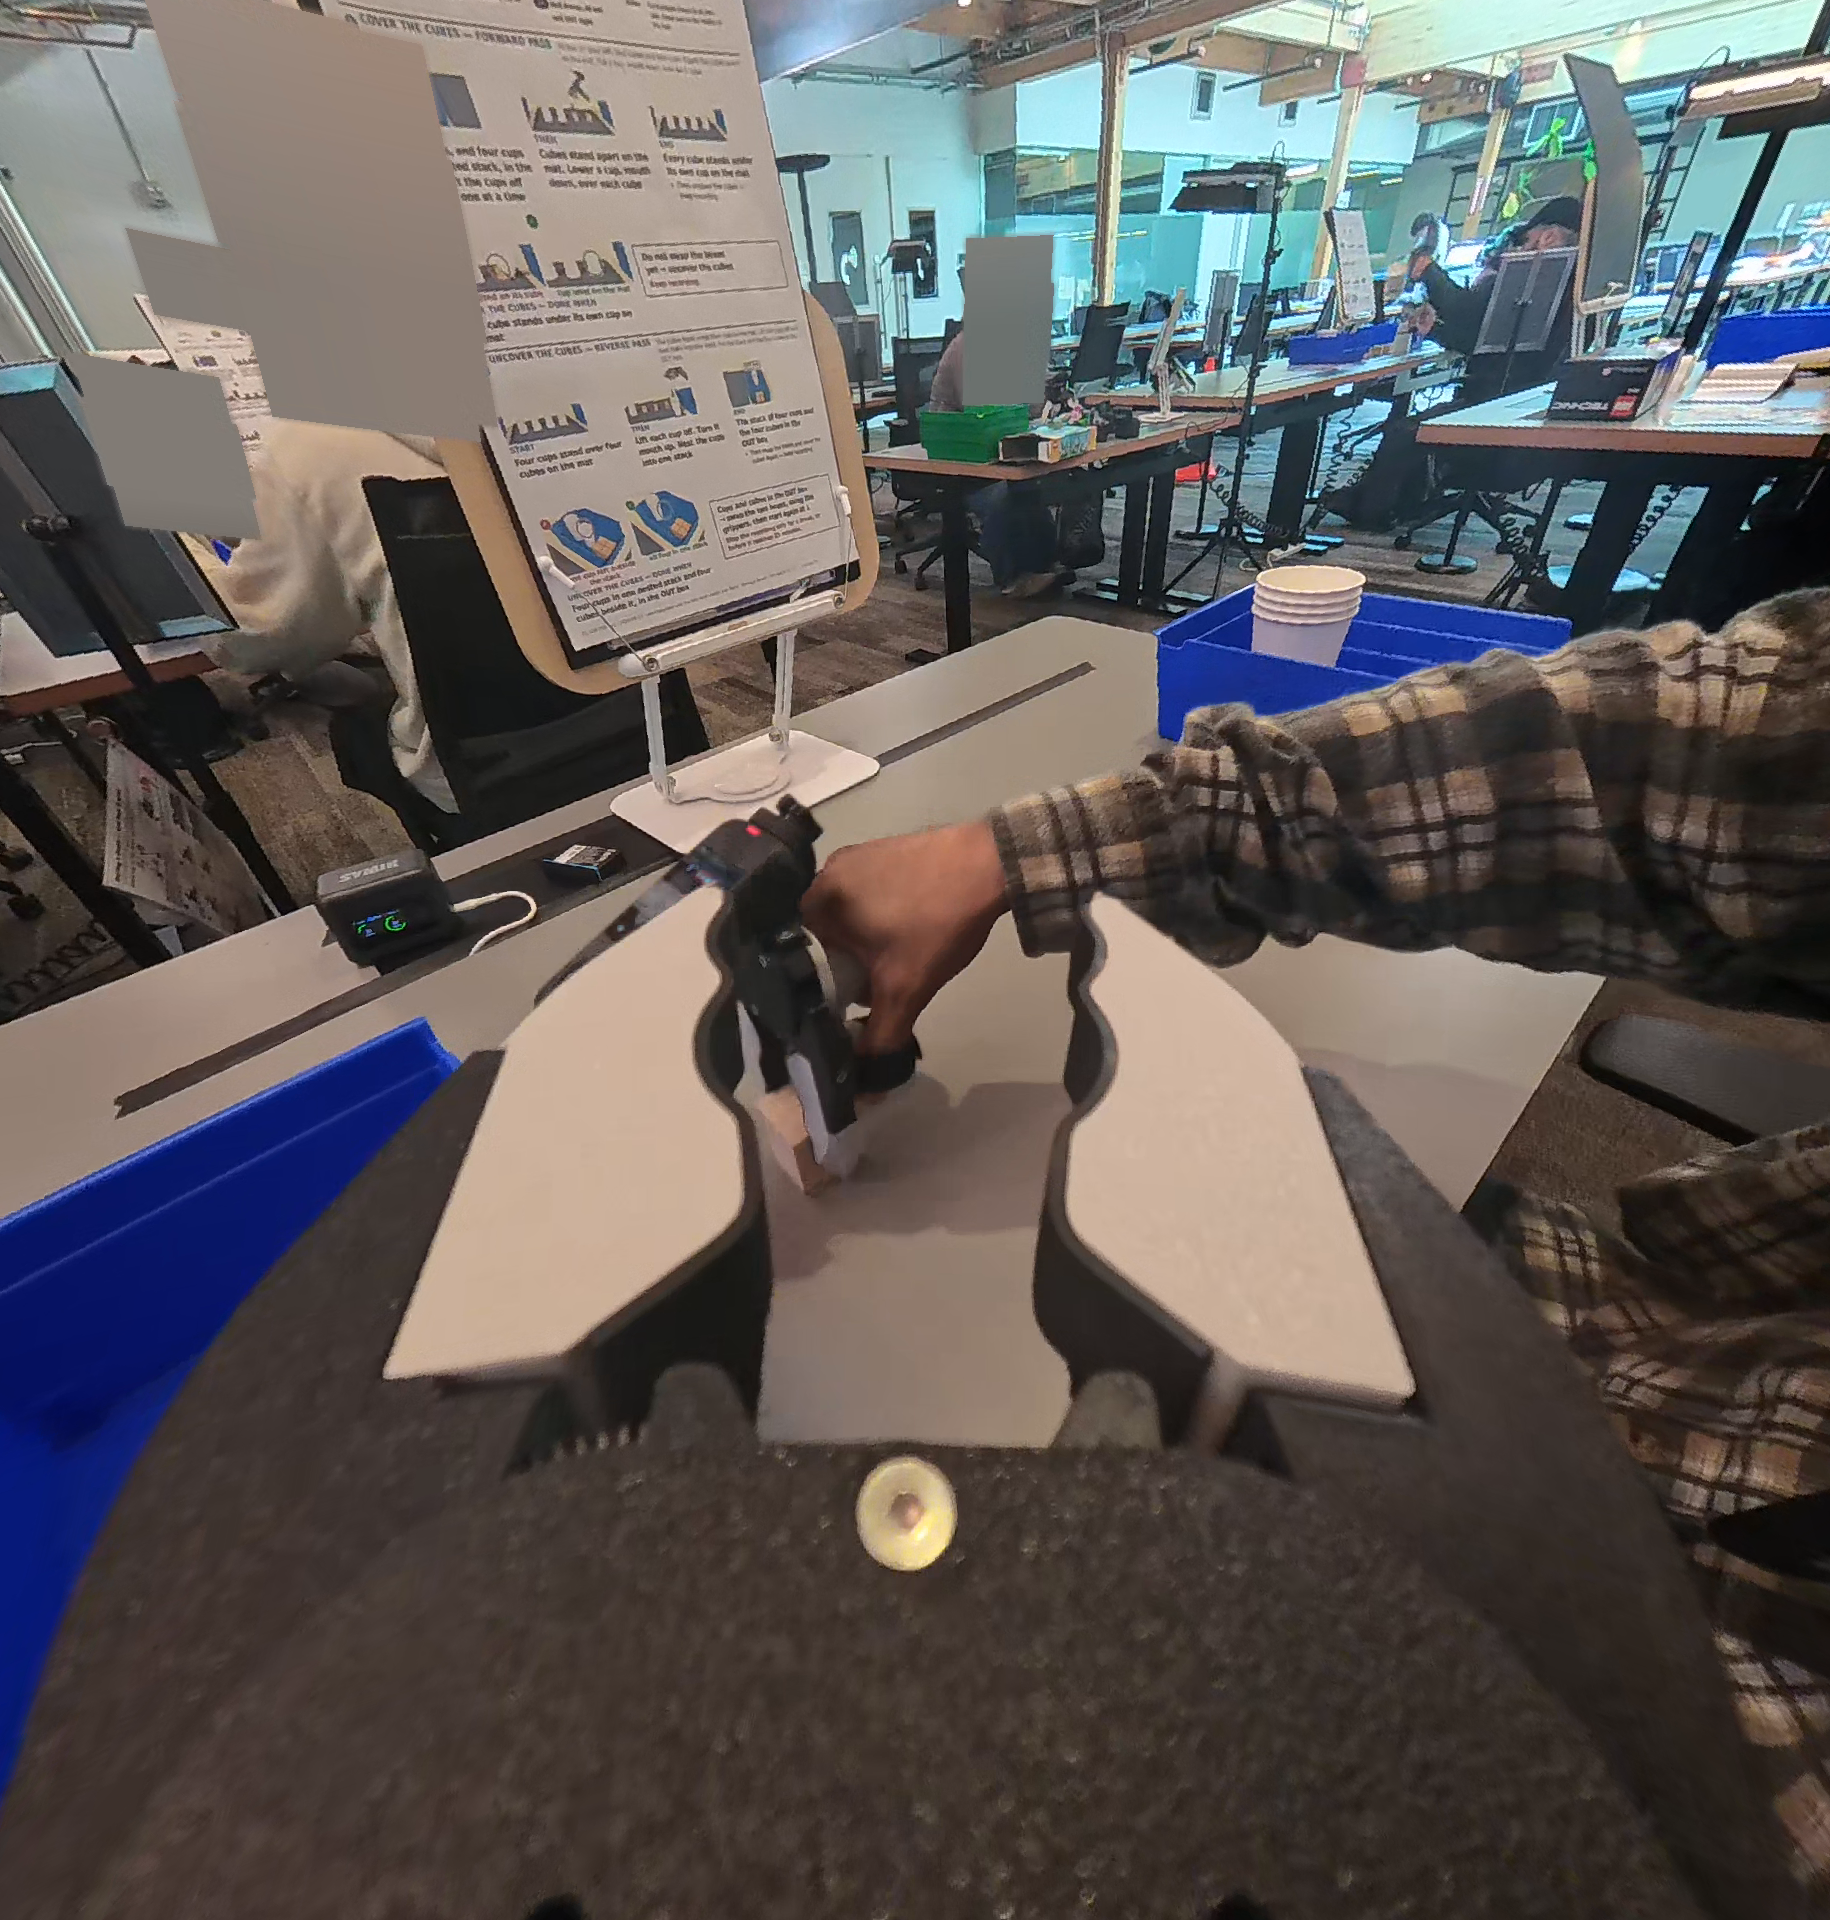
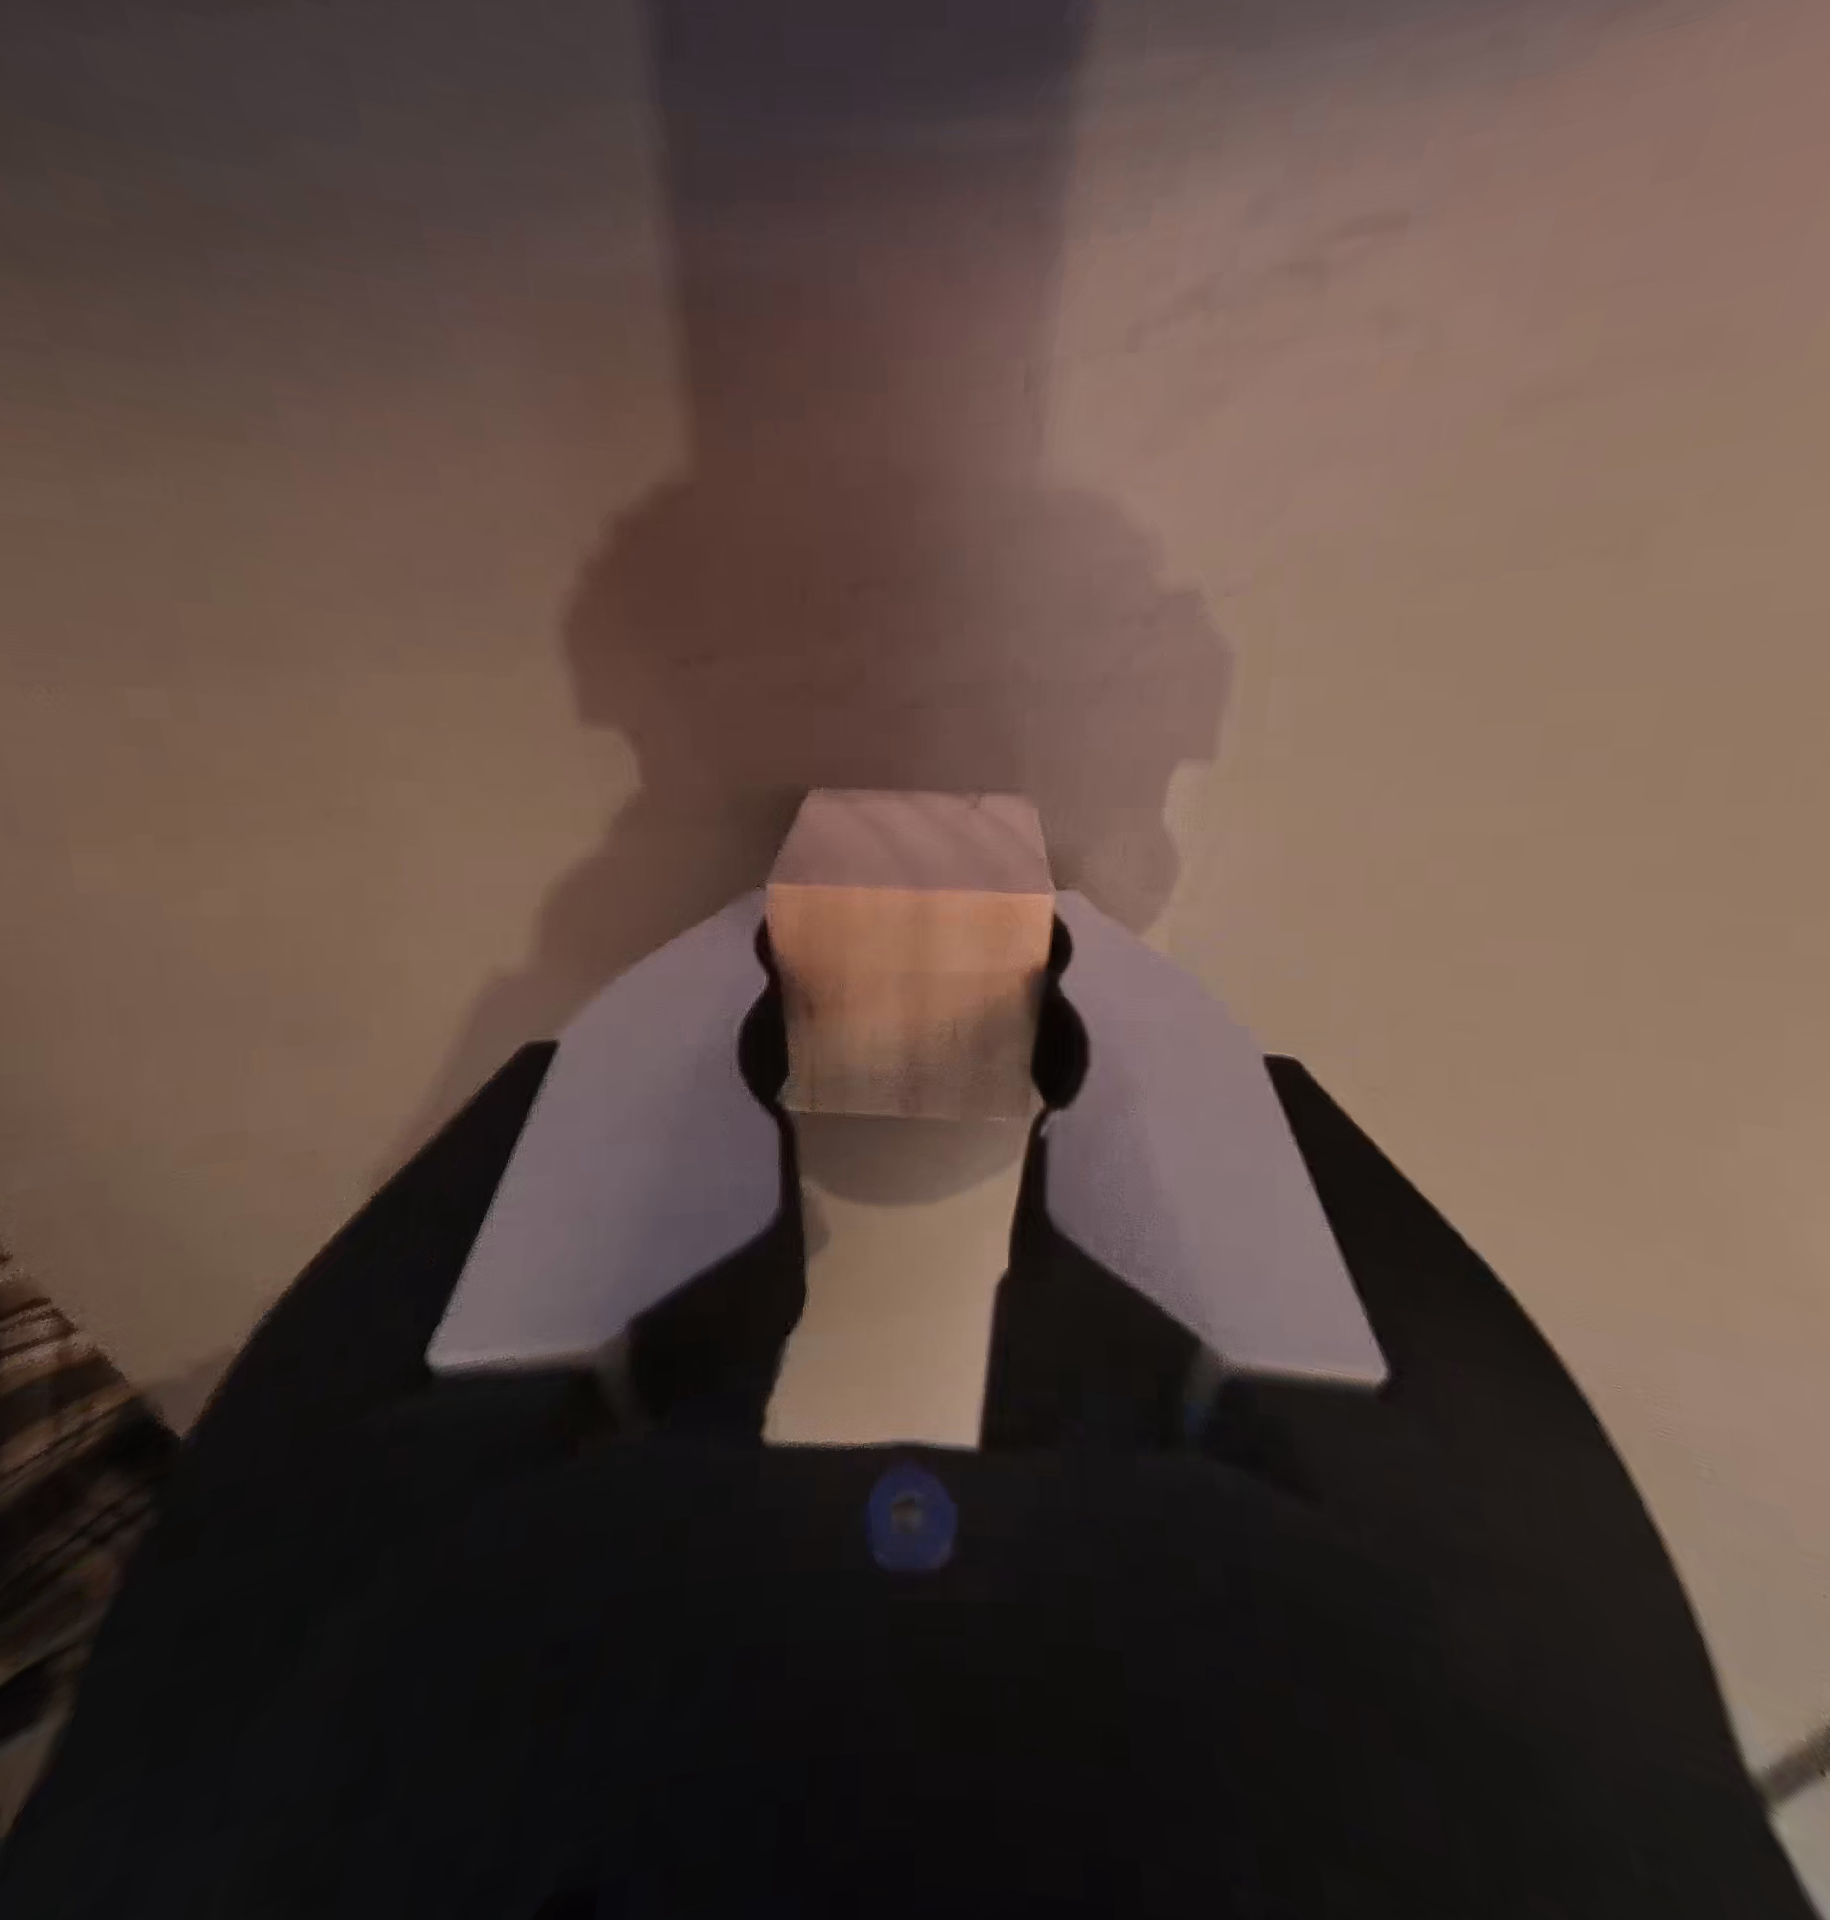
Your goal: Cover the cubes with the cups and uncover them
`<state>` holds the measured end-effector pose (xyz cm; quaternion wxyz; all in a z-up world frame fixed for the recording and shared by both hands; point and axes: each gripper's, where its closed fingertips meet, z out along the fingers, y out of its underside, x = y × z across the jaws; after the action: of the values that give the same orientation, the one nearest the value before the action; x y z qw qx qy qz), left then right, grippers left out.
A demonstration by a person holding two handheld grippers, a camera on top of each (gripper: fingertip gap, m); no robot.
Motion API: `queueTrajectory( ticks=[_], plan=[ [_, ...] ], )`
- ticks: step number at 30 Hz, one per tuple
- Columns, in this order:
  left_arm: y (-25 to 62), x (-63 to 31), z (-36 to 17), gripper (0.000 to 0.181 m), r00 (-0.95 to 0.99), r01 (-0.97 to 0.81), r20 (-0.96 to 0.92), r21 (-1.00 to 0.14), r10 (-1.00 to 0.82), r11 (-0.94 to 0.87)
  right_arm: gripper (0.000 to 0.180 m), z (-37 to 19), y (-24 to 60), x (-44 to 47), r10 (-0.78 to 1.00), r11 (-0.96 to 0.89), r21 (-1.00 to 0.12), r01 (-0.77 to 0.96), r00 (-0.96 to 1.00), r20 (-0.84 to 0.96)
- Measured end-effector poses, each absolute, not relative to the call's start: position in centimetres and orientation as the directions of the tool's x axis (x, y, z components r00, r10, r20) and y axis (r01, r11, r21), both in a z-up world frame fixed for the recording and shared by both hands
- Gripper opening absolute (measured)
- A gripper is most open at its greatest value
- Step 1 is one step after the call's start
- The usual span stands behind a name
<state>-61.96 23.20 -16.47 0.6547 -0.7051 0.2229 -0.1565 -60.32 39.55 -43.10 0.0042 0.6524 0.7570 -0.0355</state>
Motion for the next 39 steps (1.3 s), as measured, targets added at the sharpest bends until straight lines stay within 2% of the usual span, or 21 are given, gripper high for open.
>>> queueTrajectory(
  ticks=[2,8,12,16,21,25,33,39],
  plan=[
    [23.2,-61.8,-16.5,0.059,0.850,-0.117,-0.079,-0.992,-0.521,-0.040,0.044,-42.4,39.7,-60.0,0.992,0.111,-0.073,0.991,-0.116,-0.059],
    [23.4,-61.0,-16.6,0.059,0.839,-0.122,-0.085,-0.992,-0.537,-0.034,0.044,-33.6,43.6,-52.4,0.996,-0.081,-0.202,0.976,0.087,0.022],
    [23.9,-60.1,-17.0,0.059,0.828,-0.129,-0.083,-0.991,-0.554,-0.044,0.044,-27.1,47.1,-39.3,0.925,-0.340,-0.234,0.911,0.369,0.092],
    [24.7,-58.6,-17.7,0.059,0.811,-0.143,-0.078,-0.987,-0.580,-0.068,0.044,-23.8,48.1,-23.4,0.733,-0.638,-0.253,0.727,0.674,0.090],
    [25.7,-55.9,-18.8,0.059,0.783,-0.190,-0.093,-0.977,-0.615,-0.095,0.044,-26.2,46.5,-7.6,0.486,-0.846,-0.224,0.483,0.873,0.047],
    [26.2,-54.0,-19.9,0.059,0.764,-0.244,-0.121,-0.964,-0.633,-0.110,0.044,-30.4,45.8,-1.2,0.349,-0.922,-0.186,0.340,0.937,-0.013],
    [26.5,-53.1,-20.4,0.058,0.750,-0.241,-0.110,-0.963,-0.652,-0.116,0.044,-37.3,46.4,1.7,0.268,-0.959,-0.118,0.259,0.961,-0.063],
    [26.5,-53.1,-20.5,0.058,0.740,-0.216,-0.078,-0.968,-0.668,-0.126,0.044,-39.9,46.2,2.1,0.254,-0.966,-0.063,0.252,0.966,-0.041]
  ],
)
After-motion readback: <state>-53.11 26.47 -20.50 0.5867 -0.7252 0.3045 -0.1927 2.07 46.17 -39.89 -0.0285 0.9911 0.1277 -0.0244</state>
